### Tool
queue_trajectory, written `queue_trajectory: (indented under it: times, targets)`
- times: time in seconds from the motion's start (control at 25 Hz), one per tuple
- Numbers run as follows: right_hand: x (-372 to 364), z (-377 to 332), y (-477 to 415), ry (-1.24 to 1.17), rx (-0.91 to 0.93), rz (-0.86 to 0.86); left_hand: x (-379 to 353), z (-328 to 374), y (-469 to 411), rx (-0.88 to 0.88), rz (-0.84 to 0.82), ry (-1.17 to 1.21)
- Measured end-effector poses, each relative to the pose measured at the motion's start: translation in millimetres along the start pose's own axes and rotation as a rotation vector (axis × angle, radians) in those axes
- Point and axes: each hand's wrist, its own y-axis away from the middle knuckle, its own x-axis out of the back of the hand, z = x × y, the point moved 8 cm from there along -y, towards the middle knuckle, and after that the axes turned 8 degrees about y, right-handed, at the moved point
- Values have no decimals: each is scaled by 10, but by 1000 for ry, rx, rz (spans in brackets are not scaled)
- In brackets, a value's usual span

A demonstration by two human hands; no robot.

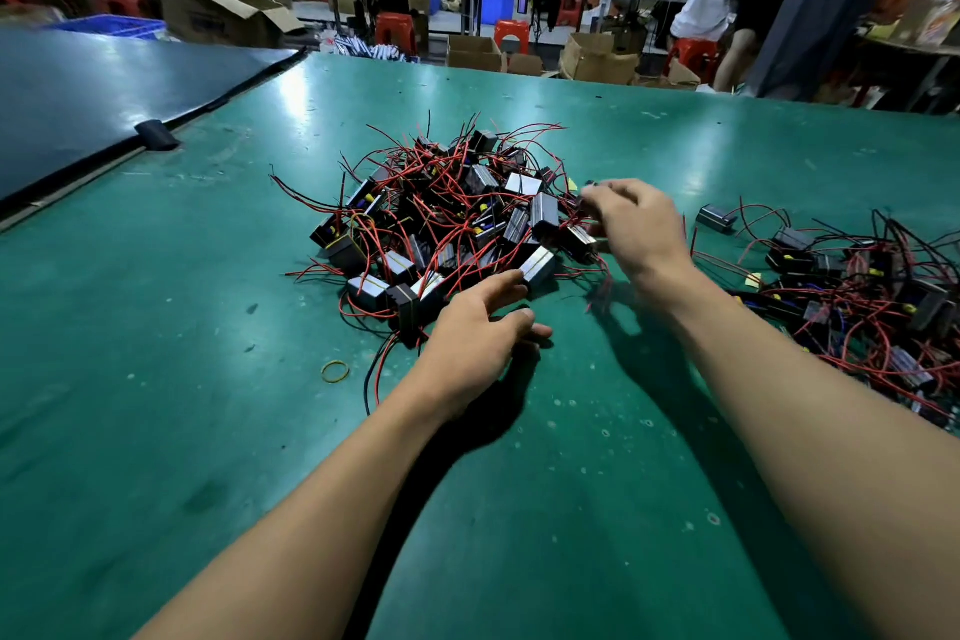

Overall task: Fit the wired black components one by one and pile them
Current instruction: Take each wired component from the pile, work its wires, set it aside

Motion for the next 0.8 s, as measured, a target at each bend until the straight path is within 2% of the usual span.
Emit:
queue_trajectory:
  times: [0.12, 0.24, 0.36, 0.44, 0.52, 0.56, 0.6, 0.68, 0.72, 0.8]
  targets:
    - [109, -251, 58, -301, -38, 36, 26, -17, -5, 8, 0, 70]
    - [161, -473, 283, -449, 102, -44, 43, -21, -15, 16, 10, 128]
    - [24, -513, 685, -303, 296, -286, 35, -26, -37, 80, 19, 273]
    - [-137, -361, 938, -10, 383, -439, 57, -64, -36, 145, 9, 359]
    - [-224, -184, 1059, 139, 361, -546, 90, -103, -33, 184, -17, 351]
    - [-237, -136, 1060, 44, 288, -582, 99, -111, -31, 185, -23, 347]
    - [-235, -78, 994, -96, 193, -567, 108, -108, -31, 180, -20, 366]
    - [-181, 88, 738, -174, 61, -366, 114, -111, -25, 186, 9, 445]
    - [-161, 165, 617, -91, 30, -260, 106, -117, -19, 192, 21, 474]
    - [-234, 269, 446, 217, 47, -182, 98, -120, -4, 188, 23, 471]
